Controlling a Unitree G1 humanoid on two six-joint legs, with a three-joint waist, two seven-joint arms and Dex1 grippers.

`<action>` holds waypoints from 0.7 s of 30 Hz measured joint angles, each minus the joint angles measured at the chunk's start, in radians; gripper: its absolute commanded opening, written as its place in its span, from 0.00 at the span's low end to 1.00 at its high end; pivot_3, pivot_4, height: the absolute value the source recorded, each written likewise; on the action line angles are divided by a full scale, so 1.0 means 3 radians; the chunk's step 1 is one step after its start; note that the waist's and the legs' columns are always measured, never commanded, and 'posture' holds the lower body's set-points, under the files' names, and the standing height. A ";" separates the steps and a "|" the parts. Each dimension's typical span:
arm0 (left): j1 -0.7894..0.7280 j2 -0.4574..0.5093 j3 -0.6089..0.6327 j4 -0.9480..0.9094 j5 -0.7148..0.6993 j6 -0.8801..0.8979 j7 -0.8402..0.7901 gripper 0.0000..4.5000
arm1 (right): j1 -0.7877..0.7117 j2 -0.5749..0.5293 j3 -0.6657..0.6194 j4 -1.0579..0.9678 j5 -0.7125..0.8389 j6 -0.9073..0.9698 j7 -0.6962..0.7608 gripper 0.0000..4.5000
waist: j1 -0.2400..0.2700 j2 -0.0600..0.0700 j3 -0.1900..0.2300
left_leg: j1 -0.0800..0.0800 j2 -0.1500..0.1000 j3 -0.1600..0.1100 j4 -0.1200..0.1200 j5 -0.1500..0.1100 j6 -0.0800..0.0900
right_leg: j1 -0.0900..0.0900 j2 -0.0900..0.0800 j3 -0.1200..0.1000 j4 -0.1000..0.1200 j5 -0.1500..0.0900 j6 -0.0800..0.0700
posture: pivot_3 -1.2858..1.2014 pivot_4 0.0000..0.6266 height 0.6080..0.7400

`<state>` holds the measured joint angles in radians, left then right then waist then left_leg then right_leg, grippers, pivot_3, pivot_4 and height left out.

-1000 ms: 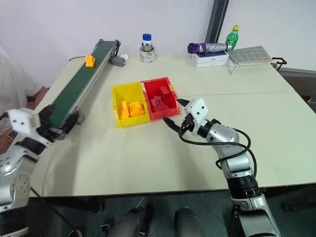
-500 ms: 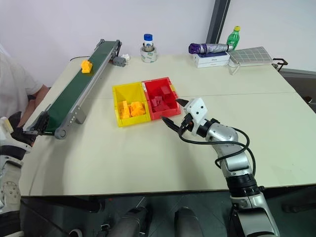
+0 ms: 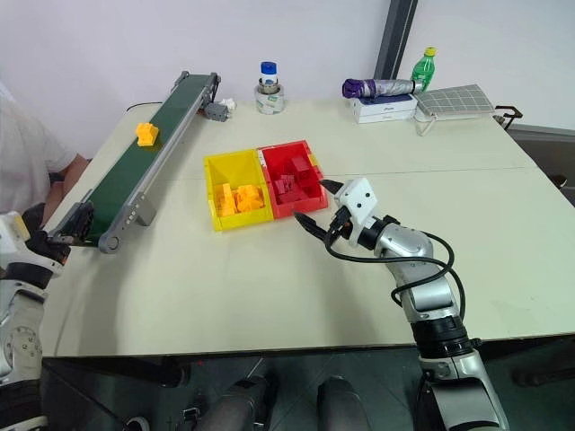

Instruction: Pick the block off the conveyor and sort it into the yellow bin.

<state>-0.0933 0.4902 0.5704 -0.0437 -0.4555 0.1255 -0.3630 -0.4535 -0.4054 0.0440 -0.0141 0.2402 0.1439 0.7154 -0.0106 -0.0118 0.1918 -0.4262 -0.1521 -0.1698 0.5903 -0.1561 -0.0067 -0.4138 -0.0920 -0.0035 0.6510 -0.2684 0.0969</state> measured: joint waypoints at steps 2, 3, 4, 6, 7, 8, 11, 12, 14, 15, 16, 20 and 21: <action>-0.0009 0.0000 -0.0007 0.0012 0.0016 -0.0002 0.0002 0.99 | 0.0000 0.0000 0.0000 0.0000 0.0000 0.0000 0.0000 1.00 | 0.0000 0.0000 0.0000 | 0.0000 0.0000 0.0000 0.0000 0.0000 0.0000 | 0.0000 0.0000 0.0000 0.0000 0.0000 0.0000 | 0.52 0.24 1.00; -0.0023 0.0000 -0.0014 0.0019 0.0026 -0.0002 0.0003 0.99 | 0.0000 0.0000 0.0000 0.0000 0.0000 0.0000 0.0001 1.00 | 0.0000 0.0000 0.0000 | 0.0000 0.0000 0.0000 0.0000 0.0000 0.0000 | 0.0000 0.0000 0.0000 0.0000 0.0000 0.0000 | 0.52 0.24 1.00; -0.0051 0.0000 -0.0019 0.0031 0.0031 -0.0002 0.0005 0.99 | 0.0000 0.0000 0.0000 0.0000 0.0000 0.0000 0.0001 1.00 | 0.0000 0.0000 0.0000 | 0.0000 0.0001 0.0000 0.0000 0.0000 0.0000 | 0.0000 0.0001 0.0000 0.0000 0.0000 0.0000 | 0.52 0.24 1.00; -0.0097 0.0002 -0.0019 0.0036 0.0036 0.0000 0.0015 0.99 | 0.0000 0.0000 0.0002 0.0000 0.0000 0.0000 0.0001 1.00 | 0.0000 0.0000 0.0000 | 0.0000 0.0001 0.0000 0.0000 0.0000 0.0000 | 0.0000 0.0001 0.0000 0.0000 0.0000 -0.0001 | 0.52 0.24 1.00; -0.0117 0.0002 -0.0021 0.0036 0.0038 0.0009 0.0035 0.99 | 0.0000 0.0000 0.0002 0.0000 0.0000 0.0000 0.0001 1.00 | 0.0000 0.0000 0.0000 | 0.0000 0.0001 0.0000 0.0000 0.0000 0.0000 | 0.0000 0.0001 0.0000 0.0000 0.0000 0.0000 | 0.52 0.24 1.00; -0.0129 0.0002 -0.0023 0.0036 0.0040 0.0015 0.0046 0.99 | 0.0000 0.0000 0.0002 0.0000 0.0000 0.0000 0.0001 1.00 | 0.0000 0.0000 0.0000 | 0.0000 0.0001 0.0000 0.0000 0.0000 0.0000 | 0.0000 0.0001 0.0000 0.0000 0.0000 0.0000 | 0.52 0.24 1.00; -0.0173 0.0004 -0.0034 0.0038 0.0065 0.0078 0.0091 0.99 | 0.0001 0.0000 0.0003 0.0000 0.0000 0.0000 0.0000 1.00 | 0.0000 0.0000 0.0000 | 0.0000 0.0002 0.0000 0.0000 0.0000 0.0000 | 0.0000 0.0002 0.0000 0.0000 0.0001 0.0000 | 0.52 0.24 1.00; -0.0201 0.0007 -0.0049 0.0038 0.0076 0.0098 0.0105 0.99 | 0.0001 0.0000 0.0003 0.0000 0.0000 0.0000 -0.0001 1.00 | 0.0000 0.0000 0.0000 | 0.0000 0.0002 0.0000 0.0000 0.0000 0.0000 | 0.0000 0.0002 0.0000 0.0000 0.0001 0.0000 | 0.52 0.24 1.00; -0.0261 0.0045 -0.0111 0.0043 0.0102 0.0177 0.0131 0.99 | 0.0001 0.0002 0.0005 -0.0001 0.0000 0.0000 -0.0002 1.00 | 0.0003 0.0000 0.0000 | 0.0000 0.0002 0.0000 0.0000 0.0000 0.0000 | 0.0000 0.0002 0.0000 0.0000 0.0001 0.0000 | 0.52 0.24 1.00; -0.0304 0.0078 -0.0140 0.0059 0.0112 0.0243 0.0153 0.99 | 0.0001 0.0003 0.0008 -0.0001 0.0000 0.0000 -0.0003 1.00 | 0.0003 0.0000 0.0000 | 0.0000 0.0002 0.0000 0.0001 0.0000 0.0000 | 0.0000 0.0003 0.0000 0.0000 0.0002 0.0000 | 0.52 0.24 1.00; -0.0360 0.0106 -0.0154 0.0087 0.0121 0.0311 0.0183 0.99 | 0.0002 0.0005 0.0011 -0.0002 0.0000 0.0000 -0.0004 1.00 | 0.0003 0.0000 0.0000 | 0.0000 0.0002 0.0000 0.0001 0.0000 0.0000 | 0.0000 0.0003 0.0000 0.0000 0.0002 -0.0001 | 0.52 0.24 1.00; -0.0664 0.0285 -0.0255 0.0195 0.0170 0.0673 0.0292 0.99 | 0.0007 0.0021 0.0019 -0.0004 -0.0001 0.0000 -0.0013 1.00 | 0.0004 0.0000 0.0000 | 0.0000 0.0005 0.0000 0.0001 0.0000 0.0000 | 0.0000 0.0007 0.0000 0.0000 0.0007 0.0006 | 0.52 0.24 1.00; -0.0787 0.0330 -0.0288 0.0252 0.0170 0.0806 0.0304 0.99 | 0.0008 0.0030 0.0021 -0.0004 -0.0001 0.0000 -0.0016 1.00 | 0.0003 0.0000 0.0000 | 0.0000 0.0005 0.0000 0.0001 0.0000 0.0000 | 0.0000 0.0007 0.0000 0.0000 0.0007 0.0006 | 0.52 0.24 1.00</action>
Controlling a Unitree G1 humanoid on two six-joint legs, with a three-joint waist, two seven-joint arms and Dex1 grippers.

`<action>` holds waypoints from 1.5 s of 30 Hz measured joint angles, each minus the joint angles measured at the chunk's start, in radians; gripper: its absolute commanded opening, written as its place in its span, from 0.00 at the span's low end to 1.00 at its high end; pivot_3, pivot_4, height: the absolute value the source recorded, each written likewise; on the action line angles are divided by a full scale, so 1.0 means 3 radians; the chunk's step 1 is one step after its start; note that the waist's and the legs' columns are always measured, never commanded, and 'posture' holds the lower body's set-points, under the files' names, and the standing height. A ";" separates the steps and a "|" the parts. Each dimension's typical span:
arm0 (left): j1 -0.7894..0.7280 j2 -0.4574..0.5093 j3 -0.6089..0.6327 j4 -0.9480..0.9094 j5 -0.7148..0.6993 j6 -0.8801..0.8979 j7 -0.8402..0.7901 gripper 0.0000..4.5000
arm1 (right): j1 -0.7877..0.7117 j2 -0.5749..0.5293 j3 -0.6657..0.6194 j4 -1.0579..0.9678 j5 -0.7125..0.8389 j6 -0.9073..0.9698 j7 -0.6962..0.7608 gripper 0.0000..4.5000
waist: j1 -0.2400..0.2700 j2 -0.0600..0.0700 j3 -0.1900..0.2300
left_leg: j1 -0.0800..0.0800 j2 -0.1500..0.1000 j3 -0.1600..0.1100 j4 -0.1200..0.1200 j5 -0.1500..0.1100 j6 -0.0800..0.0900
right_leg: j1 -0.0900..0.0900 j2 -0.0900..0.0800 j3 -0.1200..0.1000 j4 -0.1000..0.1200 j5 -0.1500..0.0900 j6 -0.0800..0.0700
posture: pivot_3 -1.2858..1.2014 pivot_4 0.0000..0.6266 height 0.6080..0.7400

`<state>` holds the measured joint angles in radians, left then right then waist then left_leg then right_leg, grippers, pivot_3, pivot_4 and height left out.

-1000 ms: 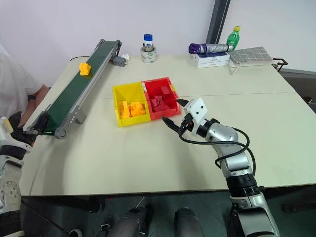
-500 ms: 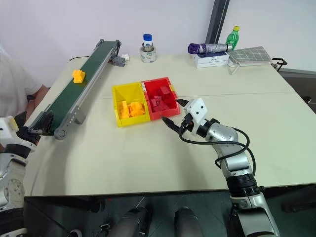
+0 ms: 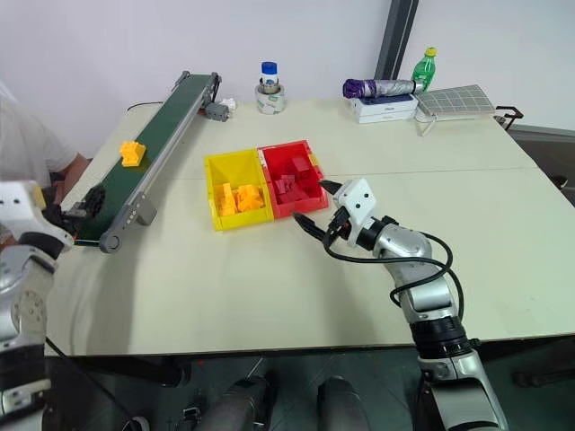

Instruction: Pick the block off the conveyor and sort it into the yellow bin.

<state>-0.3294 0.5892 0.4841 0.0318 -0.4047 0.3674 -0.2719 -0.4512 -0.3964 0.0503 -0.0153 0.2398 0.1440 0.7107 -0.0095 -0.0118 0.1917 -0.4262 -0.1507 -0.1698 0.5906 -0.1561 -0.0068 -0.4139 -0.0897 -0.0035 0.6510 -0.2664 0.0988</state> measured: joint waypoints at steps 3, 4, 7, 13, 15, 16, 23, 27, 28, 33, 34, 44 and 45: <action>-0.0249 0.0075 -0.0047 0.0178 0.0001 0.0285 0.0030 0.99 | 0.0006 0.0018 0.0006 -0.0003 -0.0001 0.0000 -0.0009 1.00 | -0.0007 0.0000 0.0000 | 0.0000 0.0000 0.0000 0.0000 0.0000 0.0000 | -0.0001 0.0001 0.0000 0.0000 0.0002 0.0002 | 0.52 0.24 1.00; -0.0339 0.0111 -0.0102 0.0276 0.0004 0.0379 0.0031 0.99 | 0.0013 0.0018 0.0006 -0.0004 -0.0003 0.0000 -0.0020 1.00 | -0.0011 0.0000 0.0000 | 0.0000 0.0001 0.0000 0.0000 0.0000 0.0000 | -0.0002 0.0002 0.0001 0.0000 0.0002 0.0003 | 0.52 0.24 1.00; -0.0527 0.0163 -0.0171 0.0489 0.0023 0.0513 0.0010 0.99 | 0.0023 0.0026 0.0008 -0.0007 -0.0003 0.0000 -0.0034 1.00 | -0.0013 0.0000 0.0000 | 0.0000 0.0004 0.0001 0.0000 0.0003 0.0004 | -0.0004 0.0006 0.0001 0.0001 0.0004 0.0003 | 0.52 0.24 1.00; -0.0886 0.0318 -0.0353 0.1016 0.0191 0.0582 -0.0044 0.99 | 0.0074 0.0024 0.0006 -0.0031 -0.0003 0.0005 -0.0066 1.00 | -0.0008 0.0000 0.0000 | 0.0000 0.0005 0.0002 0.0000 0.0001 0.0000 | -0.0004 0.0006 0.0002 0.0001 0.0006 0.0002 | 0.52 0.24 1.00; -0.0990 0.0381 -0.0467 0.1240 0.0314 0.0551 -0.0077 0.99 | 0.0080 0.0023 0.0006 -0.0058 -0.0003 0.0010 -0.0078 1.00 | -0.0008 0.0000 0.0000 | 0.0000 0.0005 0.0002 0.0000 0.0002 0.0001 | -0.0004 0.0006 0.0001 0.0001 0.0006 0.0003 | 0.52 0.24 1.00; -0.1023 0.0398 -0.0488 0.1321 0.0350 0.0540 -0.0088 0.99 | 0.0082 0.0022 0.0005 -0.0074 -0.0002 0.0010 -0.0082 1.00 | -0.0008 0.0000 0.0000 | 0.0000 0.0005 0.0002 0.0000 0.0002 0.0001 | -0.0004 0.0006 0.0002 0.0001 0.0007 0.0004 | 0.52 0.24 1.00; -0.1151 0.0356 -0.0527 0.1561 0.0372 0.0539 -0.0286 0.99 | 0.0084 0.0021 0.0004 -0.0089 -0.0002 0.0045 -0.0095 1.00 | -0.0011 0.0000 0.0000 | 0.0000 0.0005 0.0003 0.0000 0.0003 0.0002 | -0.0004 0.0006 0.0002 0.0001 0.0007 0.0005 | 0.52 0.24 1.00; -0.1131 0.0281 -0.0528 0.1566 0.0379 0.0498 -0.0293 0.81 | 0.0085 0.0020 0.0004 -0.0095 -0.0002 0.0057 -0.0096 1.00 | -0.0012 -0.0001 0.0000 | 0.0000 0.0005 0.0003 0.0000 0.0004 0.0004 | -0.0004 0.0006 0.0002 0.0001 0.0008 0.0005 | 0.52 0.24 1.00; -0.1131 0.0278 -0.0520 0.1566 0.0379 0.0496 -0.0275 0.72 | 0.0085 0.0020 0.0004 -0.0095 -0.0002 0.0057 -0.0096 1.00 | -0.0014 -0.0001 0.0000 | 0.0000 0.0005 0.0003 0.0000 0.0004 0.0004 | -0.0004 0.0006 0.0002 0.0001 0.0008 0.0005 | 0.52 0.24 1.00; -0.1083 0.0277 -0.0485 0.1526 0.0375 0.0481 -0.0202 0.30 | 0.0086 0.0017 0.0004 -0.0096 -0.0002 0.0059 -0.0097 1.00 | -0.0012 -0.0001 0.0000 | 0.0000 0.0005 0.0003 0.0001 0.0004 0.0005 | -0.0004 0.0006 0.0002 0.0001 0.0008 0.0005 | 0.52 0.24 1.00; -0.1073 0.0272 -0.0476 0.1509 0.0371 0.0472 -0.0194 0.30 | 0.0086 0.0017 0.0004 -0.0096 -0.0002 0.0059 -0.0097 1.00 | -0.0011 -0.0001 0.0000 | 0.0000 0.0005 0.0003 0.0001 0.0004 0.0005 | -0.0004 0.0006 0.0002 0.0001 0.0008 0.0005 | 0.52 0.24 1.00; -0.0996 -0.0076 -0.0669 0.0375 -0.0004 0.0396 -0.0754 0.30 | 0.0086 0.0018 0.0005 -0.0096 -0.0003 0.0059 -0.0097 1.00 | -0.0007 -0.0002 -0.0001 | -0.0001 0.0005 0.0004 0.0005 0.0004 0.0005 | 0.0000 0.0005 0.0002 -0.0002 0.0010 0.0005 | 0.52 0.24 1.00; -0.0999 -0.0117 -0.0754 0.0312 -0.0003 0.0397 -0.0791 0.30 | 0.0087 0.0019 0.0006 -0.0096 -0.0003 0.0059 -0.0097 1.00 | -0.0008 -0.0001 -0.0001 | 0.0000 0.0005 0.0004 0.0005 0.0004 0.0005 | 0.0000 0.0005 0.0003 -0.0001 0.0011 0.0005 | 0.52 0.24 1.00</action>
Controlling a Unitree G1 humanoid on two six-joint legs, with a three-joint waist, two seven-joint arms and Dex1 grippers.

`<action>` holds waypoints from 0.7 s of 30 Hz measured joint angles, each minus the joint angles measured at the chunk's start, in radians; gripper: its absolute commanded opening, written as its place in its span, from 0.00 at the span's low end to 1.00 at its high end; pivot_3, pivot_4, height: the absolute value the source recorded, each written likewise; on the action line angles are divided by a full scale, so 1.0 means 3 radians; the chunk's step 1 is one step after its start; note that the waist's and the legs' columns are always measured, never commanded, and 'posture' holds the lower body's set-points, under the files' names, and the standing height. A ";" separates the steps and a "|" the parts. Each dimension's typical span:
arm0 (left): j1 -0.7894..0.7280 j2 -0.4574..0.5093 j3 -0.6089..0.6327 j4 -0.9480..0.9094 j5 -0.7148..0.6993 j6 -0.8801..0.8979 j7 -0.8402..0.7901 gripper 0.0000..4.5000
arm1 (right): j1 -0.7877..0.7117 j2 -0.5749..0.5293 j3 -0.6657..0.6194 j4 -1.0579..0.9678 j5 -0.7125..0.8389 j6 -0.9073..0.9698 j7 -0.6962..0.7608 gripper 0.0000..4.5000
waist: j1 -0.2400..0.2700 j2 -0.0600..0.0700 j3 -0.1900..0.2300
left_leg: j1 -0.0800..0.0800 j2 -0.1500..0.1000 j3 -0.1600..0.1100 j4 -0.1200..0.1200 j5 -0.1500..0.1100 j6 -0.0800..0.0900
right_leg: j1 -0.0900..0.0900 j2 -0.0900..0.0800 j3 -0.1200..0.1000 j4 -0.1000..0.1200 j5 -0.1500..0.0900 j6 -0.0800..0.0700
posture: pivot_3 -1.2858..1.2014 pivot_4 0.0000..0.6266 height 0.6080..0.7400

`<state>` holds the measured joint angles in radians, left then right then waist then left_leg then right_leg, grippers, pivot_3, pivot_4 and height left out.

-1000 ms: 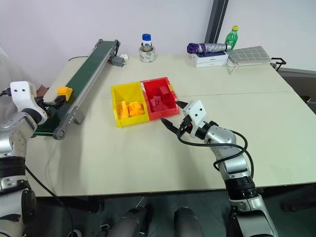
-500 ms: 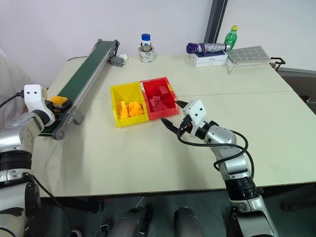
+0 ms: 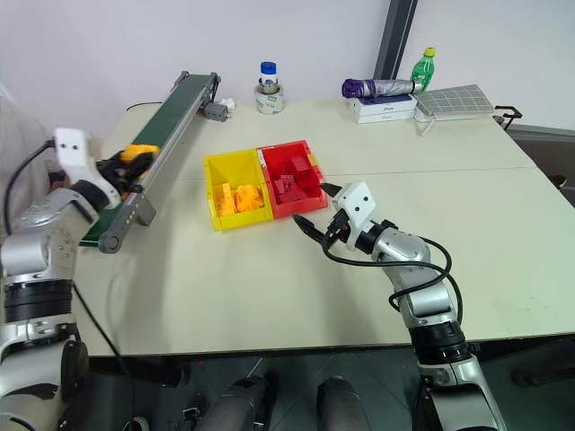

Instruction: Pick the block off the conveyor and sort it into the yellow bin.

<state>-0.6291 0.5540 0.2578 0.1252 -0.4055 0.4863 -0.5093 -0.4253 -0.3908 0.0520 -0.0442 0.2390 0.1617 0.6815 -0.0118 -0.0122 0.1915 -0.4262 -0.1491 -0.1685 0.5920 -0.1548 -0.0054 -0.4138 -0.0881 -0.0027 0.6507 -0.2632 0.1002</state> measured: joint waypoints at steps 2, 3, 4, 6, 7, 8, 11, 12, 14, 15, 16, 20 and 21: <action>-0.0034 -0.0155 -0.0121 -0.0039 0.0004 0.0001 -0.0009 0.30 | 0.0000 -0.0001 0.0000 0.0000 0.0000 0.0000 -0.0001 1.00 | 0.0001 0.0000 0.0000 | 0.0000 0.0000 0.0000 0.0000 0.0000 0.0000 | 0.0000 0.0000 0.0000 0.0000 0.0000 0.0000 | 0.52 0.24 1.00; -0.0060 -0.0255 -0.0174 -0.0037 0.0010 -0.0013 0.0001 0.30 | 0.0000 -0.0003 -0.0002 0.0000 -0.0001 0.0000 -0.0003 1.00 | 0.0001 0.0000 0.0000 | 0.0000 0.0000 0.0000 0.0000 0.0000 0.0000 | 0.0000 0.0000 0.0000 0.0000 0.0000 0.0000 | 0.52 0.24 1.00; -0.0115 -0.0401 -0.0243 -0.0020 0.0033 -0.0058 0.0044 0.30 | 0.0003 -0.0004 -0.0004 0.0000 -0.0002 -0.0001 -0.0009 1.00 | 0.0002 0.0000 0.0000 | -0.0001 0.0000 0.0000 0.0002 0.0001 0.0001 | 0.0000 0.0001 0.0000 0.0000 0.0000 0.0000 | 0.52 0.24 1.00; -0.0218 -0.0596 -0.0375 0.0028 0.0116 -0.0144 0.0145 0.30 | 0.0002 0.0003 0.0002 -0.0001 -0.0003 -0.0002 -0.0017 1.00 | 0.0005 -0.0001 0.0000 | 0.0000 0.0000 0.0000 0.0004 0.0001 0.0001 | 0.0001 0.0001 0.0000 0.0000 0.0002 0.0002 | 0.52 0.24 1.00; -0.0271 -0.0683 -0.0434 0.0074 0.0178 -0.0199 0.0206 0.30 | 0.0002 0.0003 0.0002 -0.0001 -0.0006 -0.0002 -0.0024 1.00 | 0.0005 -0.0001 0.0000 | -0.0001 0.0000 0.0000 0.0004 0.0001 0.0001 | 0.0001 0.0001 0.0000 0.0000 0.0002 0.0003 | 0.52 0.24 1.00; -0.0296 -0.0751 -0.0471 0.0105 0.0230 -0.0258 0.0253 0.30 | 0.0002 0.0005 0.0002 -0.0002 -0.0007 -0.0002 -0.0030 1.00 | 0.0005 -0.0001 0.0000 | 0.0000 0.0000 0.0001 0.0004 0.0001 0.0002 | 0.0002 0.0000 0.0000 0.0000 0.0002 0.0003 | 0.52 0.24 1.00; -0.0352 -0.0990 -0.0626 0.0309 0.0403 -0.0459 0.0370 0.30 | 0.0033 -0.0006 -0.0005 -0.0007 -0.0037 -0.0004 -0.0063 1.00 | 0.0000 -0.0001 0.0000 | 0.0000 0.0000 0.0003 0.0004 0.0002 0.0002 | 0.0001 0.0001 0.0000 0.0000 0.0003 0.0004 | 0.52 0.24 1.00; -0.0375 -0.1057 -0.0670 0.0416 0.0453 -0.0507 0.0411 0.30 | 0.0045 -0.0009 -0.0004 -0.0009 -0.0063 -0.0004 -0.0070 1.00 | 0.0000 -0.0001 0.0000 | 0.0000 0.0000 0.0003 0.0004 0.0002 0.0002 | 0.0001 0.0001 0.0000 0.0001 0.0003 0.0004 | 0.52 0.24 1.00; -0.0421 -0.1128 -0.0683 0.0591 0.0525 -0.0578 0.0495 0.30 | 0.0073 -0.0016 -0.0007 -0.0025 -0.0069 -0.0004 -0.0087 1.00 | -0.0007 -0.0001 0.0000 | 0.0000 0.0001 0.0003 0.0004 0.0002 0.0002 | 0.0000 0.0002 0.0000 0.0001 0.0003 0.0004 | 0.52 0.24 1.00; -0.0442 -0.1132 -0.0683 0.0648 0.0558 -0.0613 0.0534 0.30 | 0.0085 -0.0022 -0.0007 -0.0044 -0.0070 -0.0003 -0.0091 1.00 | -0.0008 -0.0001 0.0000 | 0.0000 0.0001 0.0003 0.0004 0.0002 0.0002 | 0.0000 0.0002 0.0000 0.0001 0.0003 0.0004 | 0.52 0.24 1.00; -0.0460 -0.1133 -0.0679 0.0692 0.0591 -0.0651 0.0578 0.30 | 0.0096 -0.0029 -0.0011 -0.0063 -0.0070 -0.0002 -0.0096 1.00 | -0.0008 -0.0001 0.0000 | 0.0000 0.0001 0.0003 0.0004 0.0002 0.0002 | 0.0000 0.0002 0.0000 0.0001 0.0003 0.0004 | 0.52 0.24 1.00; -0.0557 -0.1099 -0.0635 0.0860 0.0670 -0.0756 0.0759 0.30 | 0.0120 -0.0039 -0.0019 -0.0138 -0.0069 0.0001 -0.0130 1.00 | 0.0001 -0.0001 0.0000 | 0.0000 0.0000 0.0003 0.0006 0.0002 0.0002 | 0.0002 0.0002 0.0000 0.0001 0.0003 0.0005 | 0.52 0.24 1.00; -0.0566 -0.1091 -0.0599 0.0901 0.0665 -0.0768 0.0780 0.41 | 0.0126 -0.0039 -0.0019 -0.0139 -0.0069 0.0003 -0.0138 1.00 | 0.0001 -0.0001 0.0000 | 0.0000 0.0001 0.0003 0.0006 0.0002 0.0002 | 0.0002 0.0002 0.0000 0.0001 0.0004 0.0005 | 0.52 0.24 1.00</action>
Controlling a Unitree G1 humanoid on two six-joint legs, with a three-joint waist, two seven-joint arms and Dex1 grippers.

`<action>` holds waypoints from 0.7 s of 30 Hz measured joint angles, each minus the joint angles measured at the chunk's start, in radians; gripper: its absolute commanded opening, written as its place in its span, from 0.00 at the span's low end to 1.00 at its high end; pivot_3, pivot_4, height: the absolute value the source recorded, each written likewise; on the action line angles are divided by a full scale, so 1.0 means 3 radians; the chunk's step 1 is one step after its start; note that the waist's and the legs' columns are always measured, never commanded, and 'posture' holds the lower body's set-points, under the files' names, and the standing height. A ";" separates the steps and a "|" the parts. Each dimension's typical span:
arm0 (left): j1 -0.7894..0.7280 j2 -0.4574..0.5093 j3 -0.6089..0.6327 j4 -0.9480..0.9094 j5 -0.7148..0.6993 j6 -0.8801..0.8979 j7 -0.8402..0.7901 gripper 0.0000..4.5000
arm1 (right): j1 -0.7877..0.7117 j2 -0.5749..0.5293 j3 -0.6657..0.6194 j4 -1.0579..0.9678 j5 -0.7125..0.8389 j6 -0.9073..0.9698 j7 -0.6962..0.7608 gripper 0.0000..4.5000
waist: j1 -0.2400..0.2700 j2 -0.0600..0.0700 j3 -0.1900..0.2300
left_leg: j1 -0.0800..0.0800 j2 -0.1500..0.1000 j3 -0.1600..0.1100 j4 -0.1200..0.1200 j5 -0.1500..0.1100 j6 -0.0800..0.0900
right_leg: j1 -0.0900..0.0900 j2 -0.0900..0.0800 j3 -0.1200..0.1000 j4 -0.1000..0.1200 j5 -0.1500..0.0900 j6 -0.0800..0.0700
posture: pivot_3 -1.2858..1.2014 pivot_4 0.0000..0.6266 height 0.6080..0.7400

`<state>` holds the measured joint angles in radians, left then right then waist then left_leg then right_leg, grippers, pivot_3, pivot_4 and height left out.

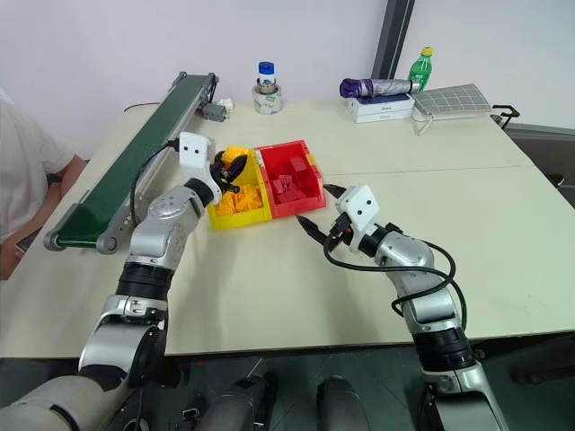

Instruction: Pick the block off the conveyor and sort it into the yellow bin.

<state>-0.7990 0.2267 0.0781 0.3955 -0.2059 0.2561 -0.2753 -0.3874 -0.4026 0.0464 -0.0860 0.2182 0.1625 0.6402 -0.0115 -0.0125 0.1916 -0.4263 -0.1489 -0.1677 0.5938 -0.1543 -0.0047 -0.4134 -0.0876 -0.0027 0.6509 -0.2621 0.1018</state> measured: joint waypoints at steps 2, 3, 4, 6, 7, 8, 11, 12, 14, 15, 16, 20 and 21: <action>-0.0001 0.0010 0.0130 0.0058 -0.0092 0.0004 -0.0052 0.63 | 0.0018 -0.0001 -0.0001 0.0000 0.0000 0.0004 -0.0018 1.00 | -0.0001 0.0000 0.0000 | 0.0000 0.0000 0.0000 0.0000 0.0000 0.0000 | 0.0000 0.0000 0.0000 0.0000 0.0000 0.0000 | 0.52 0.24 1.00; -0.0001 0.0011 0.0168 0.0059 -0.0118 -0.0001 -0.0076 0.74 | 0.0022 -0.0001 0.0000 0.0000 0.0000 0.0006 -0.0019 1.00 | -0.0001 0.0000 0.0000 | 0.0000 0.0000 0.0000 0.0000 0.0000 0.0000 | 0.0000 0.0000 0.0000 0.0000 0.0000 0.0000 | 0.52 0.24 1.00; -0.0002 0.0018 0.0187 0.0059 -0.0128 -0.0022 -0.0085 0.84 | 0.0022 -0.0001 0.0000 0.0000 0.0000 0.0006 -0.0019 1.00 | -0.0001 0.0000 0.0000 | 0.0000 0.0000 0.0000 0.0000 0.0000 0.0000 | 0.0000 0.0000 0.0000 0.0000 0.0000 0.0000 | 0.52 0.24 1.00; -0.0003 0.0024 0.0187 0.0058 -0.0087 -0.0094 -0.0046 0.99 | 0.0022 0.0001 0.0001 0.0000 0.0000 0.0006 -0.0020 1.00 | 0.0000 0.0000 0.0000 | 0.0000 0.0000 0.0000 0.0002 0.0000 0.0000 | 0.0000 0.0000 0.0000 0.0000 0.0001 0.0001 | 0.52 0.24 1.00; -0.0002 0.0023 0.0188 0.0051 -0.0075 -0.0108 -0.0028 0.99 | 0.0019 0.0003 0.0003 0.0000 0.0000 0.0006 -0.0019 1.00 | 0.0002 0.0000 0.0000 | 0.0000 0.0000 0.0000 0.0002 0.0000 0.0000 | 0.0001 0.0000 0.0000 0.0000 0.0001 0.0001 | 0.52 0.24 1.00; -0.0001 0.0023 0.0191 0.0037 -0.0079 -0.0111 -0.0029 0.99 | 0.0014 0.0004 0.0005 0.0000 0.0000 0.0006 -0.0019 1.00 | 0.0003 0.0000 0.0000 | 0.0000 0.0000 0.0000 0.0003 0.0000 0.0000 | 0.0001 0.0000 0.0000 0.0000 0.0001 0.0002 | 0.52 0.24 1.00; 0.0151 0.0086 0.0192 -0.0266 -0.0154 -0.0070 -0.0170 0.99 | -0.0015 0.0011 0.0013 0.0000 0.0001 0.0006 -0.0015 1.00 | -0.0011 0.0000 0.0000 | 0.0000 0.0000 0.0001 0.0003 0.0000 0.0000 | 0.0001 0.0000 0.0001 0.0000 0.0002 0.0003 | 0.52 0.24 1.00; 0.0230 0.0123 0.0198 -0.0401 -0.0222 -0.0020 -0.0249 0.99 | -0.0015 0.0004 0.0010 0.0001 0.0001 0.0007 -0.0013 1.00 | -0.0019 0.0000 0.0000 | 0.0000 0.0000 0.0001 0.0002 0.0000 0.0000 | 0.0000 0.0001 0.0001 0.0000 0.0002 0.0003 | 0.52 0.24 1.00; 0.0402 0.0209 0.0234 -0.0692 -0.0417 0.0165 -0.0428 0.99 | -0.0014 0.0001 0.0010 0.0001 0.0002 0.0008 -0.0006 1.00 | -0.0024 0.0000 0.0000 | 0.0000 0.0002 0.0001 0.0001 0.0000 0.0000 | -0.0001 0.0002 0.0002 0.0001 0.0002 0.0002 | 0.52 0.24 1.00; 0.0519 0.0289 0.0239 -0.0863 -0.0504 0.0270 -0.0531 0.99 | -0.0014 -0.0002 0.0010 0.0002 0.0002 0.0009 0.0001 1.00 | -0.0026 0.0000 0.0000 | 0.0000 0.0003 0.0001 0.0001 0.0000 0.0000 | -0.0002 0.0002 0.0002 0.0002 0.0002 0.0002 | 0.52 0.24 1.00; 0.0647 0.0408 0.0239 -0.1034 -0.0572 0.0366 -0.0640 0.99 | -0.0013 -0.0002 0.0010 0.0001 0.0003 0.0010 0.0012 1.00 | -0.0031 0.0000 0.0000 | 0.0000 0.0003 0.0001 0.0001 0.0000 0.0000 | -0.0002 0.0003 0.0002 0.0002 0.0002 0.0001 | 0.52 0.24 1.00; 0.1140 0.0895 0.0416 -0.1573 -0.0891 0.0731 -0.0998 0.99 | -0.0004 -0.0029 0.0005 0.0005 0.0004 0.0013 0.0044 1.00 | -0.0018 0.0001 0.0000 | 0.0000 0.0007 0.0002 0.0000 0.0000 -0.0001 | -0.0004 0.0006 0.0005 0.0002 0.0004 -0.0004 | 0.52 0.24 1.00; 0.1190 0.0968 0.0481 -0.1649 -0.0953 0.0798 -0.1040 0.99 | -0.0005 -0.0029 0.0005 0.0007 0.0004 0.0013 0.0052 1.00 | -0.0007 0.0001 0.0000 | 0.0001 0.0007 0.0002 0.0000 0.0000 -0.0001 | -0.0004 0.0006 0.0005 0.0002 0.0004 -0.0007 | 0.52 0.24 1.00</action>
<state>-0.4421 0.5171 0.2223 -0.0993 -0.4919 0.4955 -0.5873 -0.3889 -0.4114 0.0478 -0.0838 0.2195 0.1665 0.6559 -0.0136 -0.0121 0.1917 -0.4262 -0.1469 -0.1671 0.5937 -0.1544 -0.0051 -0.4144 -0.0857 -0.0012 0.6514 -0.2610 0.0999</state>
